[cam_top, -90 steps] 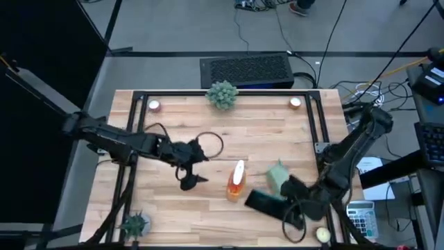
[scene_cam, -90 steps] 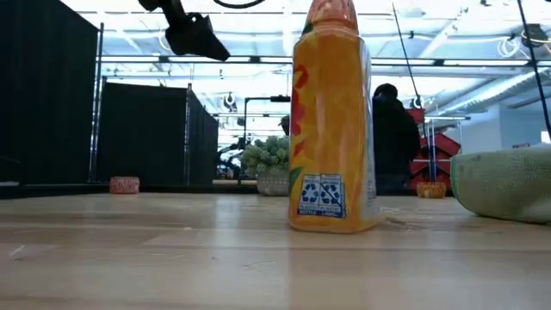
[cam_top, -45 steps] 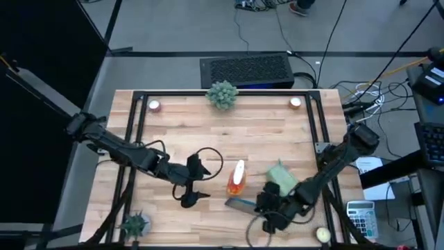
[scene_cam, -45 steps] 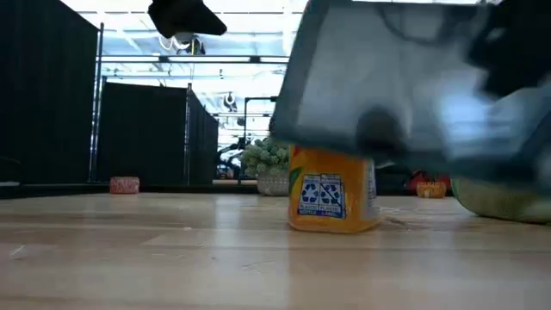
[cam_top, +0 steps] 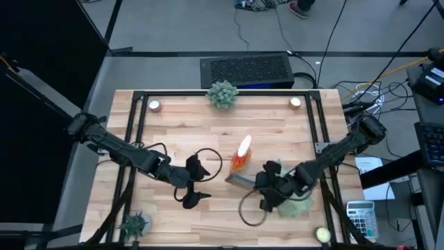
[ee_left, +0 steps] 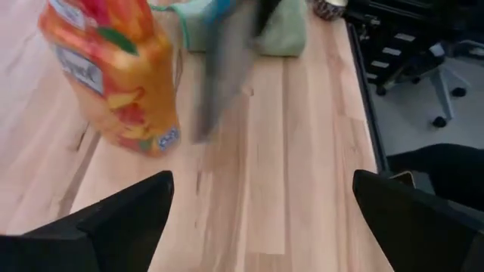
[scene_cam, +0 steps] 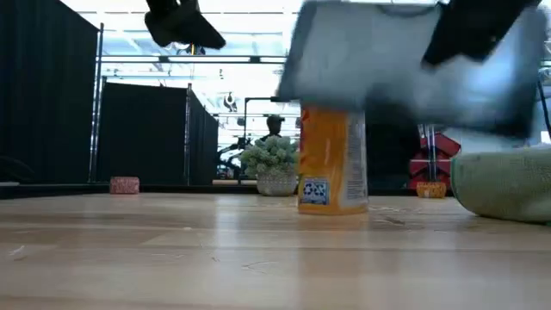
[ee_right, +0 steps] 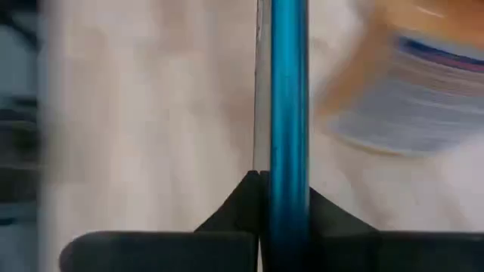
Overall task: Apply microfiber cloth
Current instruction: Wipe the front of the blue tablet with the green microfiber cloth
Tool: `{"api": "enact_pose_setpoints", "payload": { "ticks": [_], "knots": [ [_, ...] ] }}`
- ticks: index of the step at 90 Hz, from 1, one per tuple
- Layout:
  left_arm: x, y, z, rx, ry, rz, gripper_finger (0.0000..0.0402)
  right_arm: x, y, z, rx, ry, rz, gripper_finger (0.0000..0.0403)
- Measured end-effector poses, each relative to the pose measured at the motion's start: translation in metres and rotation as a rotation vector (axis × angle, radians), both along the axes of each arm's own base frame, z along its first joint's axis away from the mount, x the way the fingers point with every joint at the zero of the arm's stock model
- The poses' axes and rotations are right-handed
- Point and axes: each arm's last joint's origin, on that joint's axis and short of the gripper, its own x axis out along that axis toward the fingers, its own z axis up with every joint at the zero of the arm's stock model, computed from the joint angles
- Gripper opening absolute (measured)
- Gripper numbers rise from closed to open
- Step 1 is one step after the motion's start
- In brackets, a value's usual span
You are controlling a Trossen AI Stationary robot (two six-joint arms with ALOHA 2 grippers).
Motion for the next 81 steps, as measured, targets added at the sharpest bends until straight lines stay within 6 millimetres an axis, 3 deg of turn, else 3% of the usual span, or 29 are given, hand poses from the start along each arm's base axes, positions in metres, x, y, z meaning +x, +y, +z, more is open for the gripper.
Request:
{"api": "enact_pose_setpoints", "payload": {
  "ticks": [16,26,54,63,81],
  "knots": [
    [0.019,-0.013,-0.006,0.043,-0.136,-0.080,0.0393,0.003,0.024,0.002,0.054,-0.118,0.065,0.0008],
    [0.028,-0.019,-0.008,0.030,-0.215,-0.120,0.0393,0.006,0.023,-0.006,0.002,-0.118,0.021,0.0008],
    [0.051,-0.017,-0.031,-0.100,-0.209,-0.096,0.0390,0.018,0.015,0.005,-0.074,-0.227,0.046,0.0008],
    [0.055,-0.015,-0.030,-0.100,-0.207,-0.122,0.0362,0.018,0.015,0.004,-0.073,-0.221,0.050,0.0008],
    [0.059,-0.018,-0.020,-0.043,-0.258,-0.180,0.0268,0.018,0.015,0.004,-0.069,-0.220,0.047,0.0008]
  ]
}}
